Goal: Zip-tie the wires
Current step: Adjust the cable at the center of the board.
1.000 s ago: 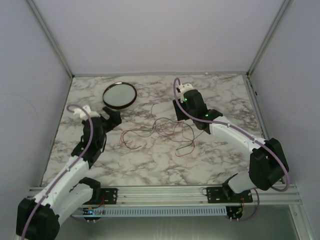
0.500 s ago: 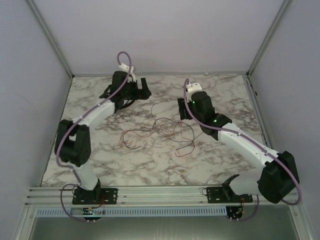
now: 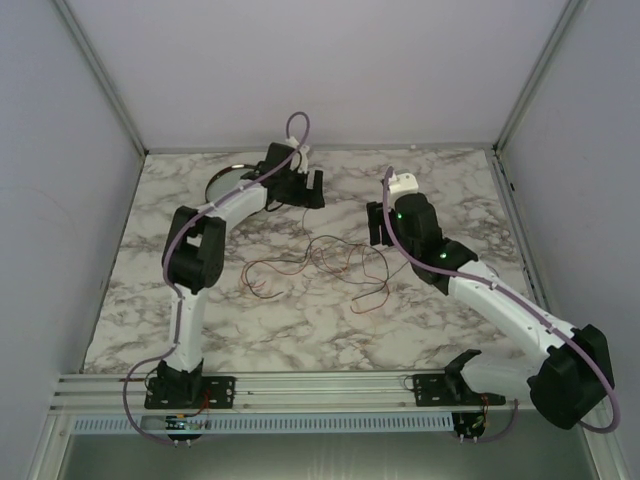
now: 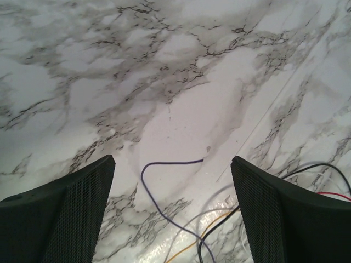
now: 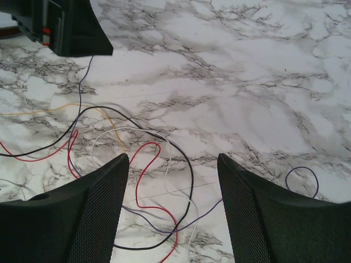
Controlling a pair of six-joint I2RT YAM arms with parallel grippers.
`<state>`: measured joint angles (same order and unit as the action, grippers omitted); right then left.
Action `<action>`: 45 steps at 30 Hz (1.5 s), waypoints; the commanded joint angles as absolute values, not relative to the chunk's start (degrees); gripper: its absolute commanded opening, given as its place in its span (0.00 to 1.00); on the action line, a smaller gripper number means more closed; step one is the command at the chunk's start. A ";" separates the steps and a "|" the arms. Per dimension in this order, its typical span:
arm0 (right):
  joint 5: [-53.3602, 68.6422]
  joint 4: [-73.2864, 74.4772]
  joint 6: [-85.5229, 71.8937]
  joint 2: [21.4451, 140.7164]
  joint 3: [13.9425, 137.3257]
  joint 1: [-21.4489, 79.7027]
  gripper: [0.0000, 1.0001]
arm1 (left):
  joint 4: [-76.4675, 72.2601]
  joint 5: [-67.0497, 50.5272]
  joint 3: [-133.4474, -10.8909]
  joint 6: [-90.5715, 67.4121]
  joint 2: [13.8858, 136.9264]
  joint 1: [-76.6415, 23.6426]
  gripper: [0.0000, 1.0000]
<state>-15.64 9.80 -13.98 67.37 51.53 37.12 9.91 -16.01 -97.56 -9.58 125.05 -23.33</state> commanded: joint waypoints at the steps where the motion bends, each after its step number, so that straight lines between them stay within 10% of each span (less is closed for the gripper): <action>1: -17.11 8.22 -14.85 65.20 50.93 36.59 0.66 | 15.73 -14.52 -102.16 -5.95 128.13 -24.61 0.87; 22: -17.25 8.84 -15.59 64.23 50.59 36.06 0.67 | 12.93 -6.97 -102.96 -4.91 131.42 -26.63 0.43; 29: -17.69 9.13 -15.56 63.55 50.27 36.10 0.67 | 9.22 -6.45 -98.96 -5.52 126.92 -26.63 0.01; 45: -16.81 9.14 -14.94 67.43 50.44 36.15 0.67 | 2.78 8.69 -77.92 -13.28 100.16 -26.63 0.00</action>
<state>-17.06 9.93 -14.61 66.00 49.87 36.40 6.63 2.72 -82.76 -9.34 107.53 -26.48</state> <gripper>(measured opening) 0.672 0.005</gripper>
